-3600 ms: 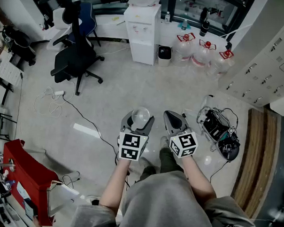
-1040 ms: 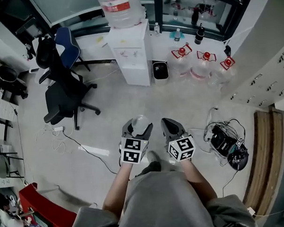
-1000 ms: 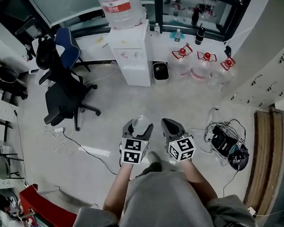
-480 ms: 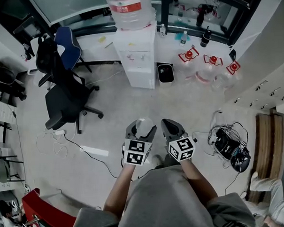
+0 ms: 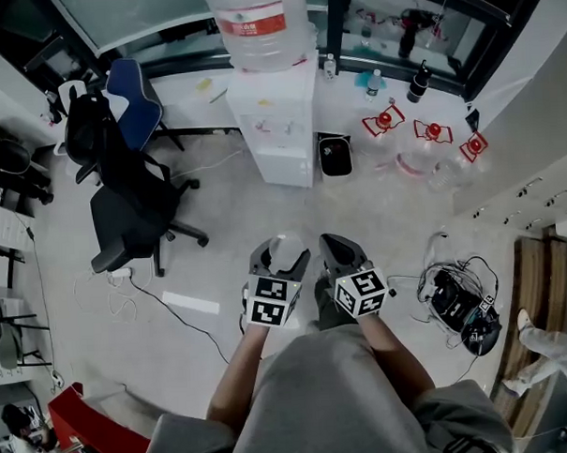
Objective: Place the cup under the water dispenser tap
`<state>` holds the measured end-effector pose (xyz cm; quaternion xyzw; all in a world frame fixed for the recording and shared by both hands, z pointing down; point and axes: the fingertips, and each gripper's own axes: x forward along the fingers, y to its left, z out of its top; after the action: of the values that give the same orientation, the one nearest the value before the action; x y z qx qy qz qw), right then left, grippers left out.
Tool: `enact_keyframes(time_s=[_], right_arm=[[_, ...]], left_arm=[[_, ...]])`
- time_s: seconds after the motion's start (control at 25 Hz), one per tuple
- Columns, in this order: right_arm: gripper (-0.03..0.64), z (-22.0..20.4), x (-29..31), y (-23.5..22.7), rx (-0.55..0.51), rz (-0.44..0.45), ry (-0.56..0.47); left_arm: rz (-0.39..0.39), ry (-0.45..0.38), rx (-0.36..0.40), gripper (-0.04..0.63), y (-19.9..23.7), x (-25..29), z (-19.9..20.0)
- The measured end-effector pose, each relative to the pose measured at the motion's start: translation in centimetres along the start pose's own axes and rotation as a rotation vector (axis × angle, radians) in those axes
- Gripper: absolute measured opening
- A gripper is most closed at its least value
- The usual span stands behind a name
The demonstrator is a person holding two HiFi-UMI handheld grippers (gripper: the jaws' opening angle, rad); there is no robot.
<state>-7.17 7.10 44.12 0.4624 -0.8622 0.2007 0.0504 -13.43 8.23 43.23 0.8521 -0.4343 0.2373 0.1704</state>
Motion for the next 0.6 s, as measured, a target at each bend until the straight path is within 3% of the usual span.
enact_keyframes(time_s=[0.6], right_arm=[[0.012, 6.1, 10.3, -8.1, 0.020, 0.044, 0.019]], left_arm=[[0.038, 0.058, -0.031, 0.282, 6.4, 10.0, 6.1]])
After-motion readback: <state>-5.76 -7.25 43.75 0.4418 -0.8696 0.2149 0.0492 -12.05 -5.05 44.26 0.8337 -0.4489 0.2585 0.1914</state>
